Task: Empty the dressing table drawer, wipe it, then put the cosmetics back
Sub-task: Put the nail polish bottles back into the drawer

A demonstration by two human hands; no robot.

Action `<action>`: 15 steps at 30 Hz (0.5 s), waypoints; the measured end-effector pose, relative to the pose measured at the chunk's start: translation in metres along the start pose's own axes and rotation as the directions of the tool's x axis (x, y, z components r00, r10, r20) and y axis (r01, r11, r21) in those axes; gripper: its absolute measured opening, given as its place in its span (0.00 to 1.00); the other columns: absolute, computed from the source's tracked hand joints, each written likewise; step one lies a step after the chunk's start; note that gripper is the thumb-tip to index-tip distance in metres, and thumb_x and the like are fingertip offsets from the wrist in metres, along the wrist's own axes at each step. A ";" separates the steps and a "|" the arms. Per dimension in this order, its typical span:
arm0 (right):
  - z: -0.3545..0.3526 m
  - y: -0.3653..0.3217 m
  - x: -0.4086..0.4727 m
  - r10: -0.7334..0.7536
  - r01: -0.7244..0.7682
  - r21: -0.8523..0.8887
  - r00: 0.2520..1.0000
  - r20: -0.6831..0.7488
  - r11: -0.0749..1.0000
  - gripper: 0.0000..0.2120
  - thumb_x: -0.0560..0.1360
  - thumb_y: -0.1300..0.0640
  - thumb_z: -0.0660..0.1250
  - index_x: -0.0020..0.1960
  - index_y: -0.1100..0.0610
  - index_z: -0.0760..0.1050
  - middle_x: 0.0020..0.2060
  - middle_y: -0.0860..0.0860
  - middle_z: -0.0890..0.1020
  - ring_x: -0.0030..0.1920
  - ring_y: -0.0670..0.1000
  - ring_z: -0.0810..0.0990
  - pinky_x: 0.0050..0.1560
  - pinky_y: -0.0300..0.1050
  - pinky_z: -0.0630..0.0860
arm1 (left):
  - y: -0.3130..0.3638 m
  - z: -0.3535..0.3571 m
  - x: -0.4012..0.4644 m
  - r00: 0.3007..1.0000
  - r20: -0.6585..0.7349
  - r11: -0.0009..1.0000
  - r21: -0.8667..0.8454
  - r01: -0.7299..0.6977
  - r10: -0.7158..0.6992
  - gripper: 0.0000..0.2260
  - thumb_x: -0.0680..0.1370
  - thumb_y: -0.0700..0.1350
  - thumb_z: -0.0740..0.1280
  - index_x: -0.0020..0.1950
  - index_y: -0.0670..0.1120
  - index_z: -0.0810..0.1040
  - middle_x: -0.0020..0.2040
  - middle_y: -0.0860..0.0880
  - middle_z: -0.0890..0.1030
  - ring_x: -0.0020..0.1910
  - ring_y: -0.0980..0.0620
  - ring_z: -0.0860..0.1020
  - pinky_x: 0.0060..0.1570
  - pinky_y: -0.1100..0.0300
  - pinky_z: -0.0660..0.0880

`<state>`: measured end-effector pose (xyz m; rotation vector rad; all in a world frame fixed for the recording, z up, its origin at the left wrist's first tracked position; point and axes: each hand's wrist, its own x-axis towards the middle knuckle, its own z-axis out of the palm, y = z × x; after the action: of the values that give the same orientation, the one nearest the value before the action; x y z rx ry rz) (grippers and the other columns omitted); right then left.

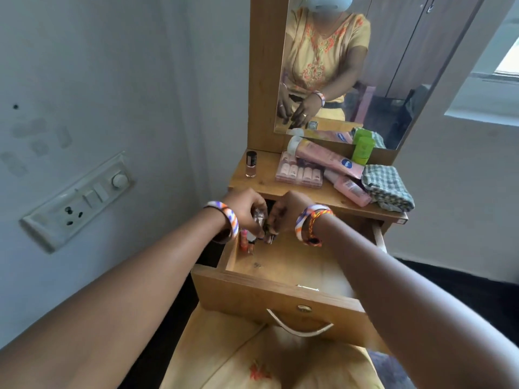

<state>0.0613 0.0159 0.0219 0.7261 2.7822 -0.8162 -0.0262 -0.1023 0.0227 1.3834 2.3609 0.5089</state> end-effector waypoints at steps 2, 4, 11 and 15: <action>0.015 0.000 0.000 0.015 -0.015 0.000 1.000 0.017 1.000 0.12 0.68 0.66 0.70 0.51 0.62 0.82 0.46 0.55 0.85 0.41 0.49 0.78 0.40 0.34 0.72 | -0.006 0.011 -0.001 1.000 0.009 0.999 0.050 0.010 -0.011 0.15 0.65 0.39 0.77 0.50 0.44 0.82 0.44 0.48 0.79 0.44 0.50 0.78 0.43 0.62 0.73; 0.026 -0.002 -0.002 0.009 -0.008 -0.032 1.000 0.014 0.999 0.14 0.69 0.66 0.70 0.55 0.62 0.80 0.52 0.57 0.83 0.48 0.52 0.80 0.44 0.38 0.71 | -0.012 0.019 -0.003 1.000 0.019 0.995 0.096 0.017 -0.019 0.14 0.67 0.37 0.74 0.52 0.44 0.82 0.49 0.46 0.81 0.49 0.48 0.79 0.47 0.59 0.76; 0.056 0.001 0.007 0.022 -0.020 -0.075 0.999 0.030 0.997 0.19 0.66 0.63 0.75 0.56 0.61 0.79 0.53 0.57 0.82 0.53 0.55 0.81 0.52 0.43 0.78 | -0.026 0.038 -0.006 0.999 0.028 0.964 0.265 0.034 -0.043 0.10 0.71 0.34 0.65 0.49 0.43 0.78 0.44 0.45 0.79 0.46 0.42 0.80 0.37 0.57 0.74; 0.068 0.001 0.011 0.026 -0.026 -0.056 1.000 0.005 0.998 0.18 0.67 0.64 0.74 0.56 0.62 0.78 0.53 0.58 0.82 0.53 0.56 0.81 0.54 0.45 0.79 | -0.024 0.044 -0.009 1.000 -0.026 0.889 0.458 0.020 -0.009 0.08 0.73 0.38 0.64 0.51 0.46 0.77 0.49 0.45 0.81 0.51 0.43 0.78 0.42 0.58 0.69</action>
<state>0.0530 -0.0161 -0.0388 0.7471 2.7724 -0.7320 -0.0194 -0.1151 -0.0260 1.5509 2.6169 -0.0542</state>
